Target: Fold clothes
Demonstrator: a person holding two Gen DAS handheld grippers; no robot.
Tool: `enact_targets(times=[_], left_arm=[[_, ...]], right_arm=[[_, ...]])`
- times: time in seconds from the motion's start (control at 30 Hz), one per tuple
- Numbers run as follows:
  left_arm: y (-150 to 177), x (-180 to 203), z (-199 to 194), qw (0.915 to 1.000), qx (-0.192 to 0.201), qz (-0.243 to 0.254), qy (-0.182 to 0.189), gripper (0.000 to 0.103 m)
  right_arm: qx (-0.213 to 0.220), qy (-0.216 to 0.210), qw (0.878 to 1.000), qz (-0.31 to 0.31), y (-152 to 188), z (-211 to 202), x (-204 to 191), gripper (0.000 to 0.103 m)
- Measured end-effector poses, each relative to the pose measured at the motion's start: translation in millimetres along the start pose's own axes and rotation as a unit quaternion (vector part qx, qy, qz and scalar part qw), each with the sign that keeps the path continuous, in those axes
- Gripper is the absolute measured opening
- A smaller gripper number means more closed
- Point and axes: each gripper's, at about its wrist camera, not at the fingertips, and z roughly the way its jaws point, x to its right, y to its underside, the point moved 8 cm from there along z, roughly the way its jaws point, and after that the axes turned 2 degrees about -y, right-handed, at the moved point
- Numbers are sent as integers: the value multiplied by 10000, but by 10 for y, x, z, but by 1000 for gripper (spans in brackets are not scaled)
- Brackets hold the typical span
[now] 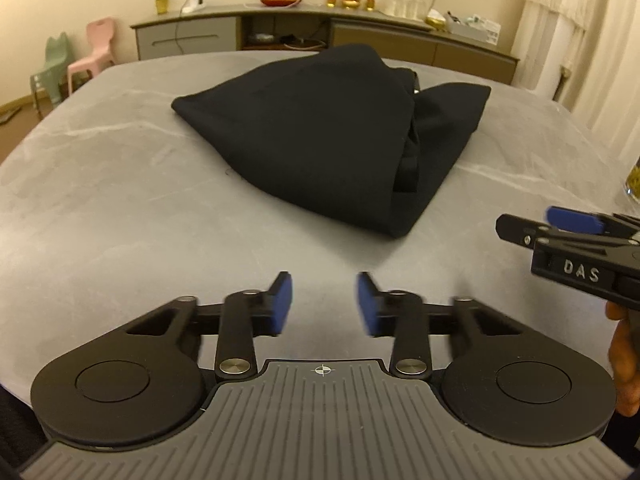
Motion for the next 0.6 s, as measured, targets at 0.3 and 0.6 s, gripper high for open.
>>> enact_targets(times=[0.3,0.6], left_arm=[[-52,154,-126,9987,322,390,-105,0],[-71,148,-195,9977,484,403,-233,0]], right_arm=[[-11,64,9999,-78,5,-39,-3,0],[22,179,9997,-159,-3,-94,-3,0]])
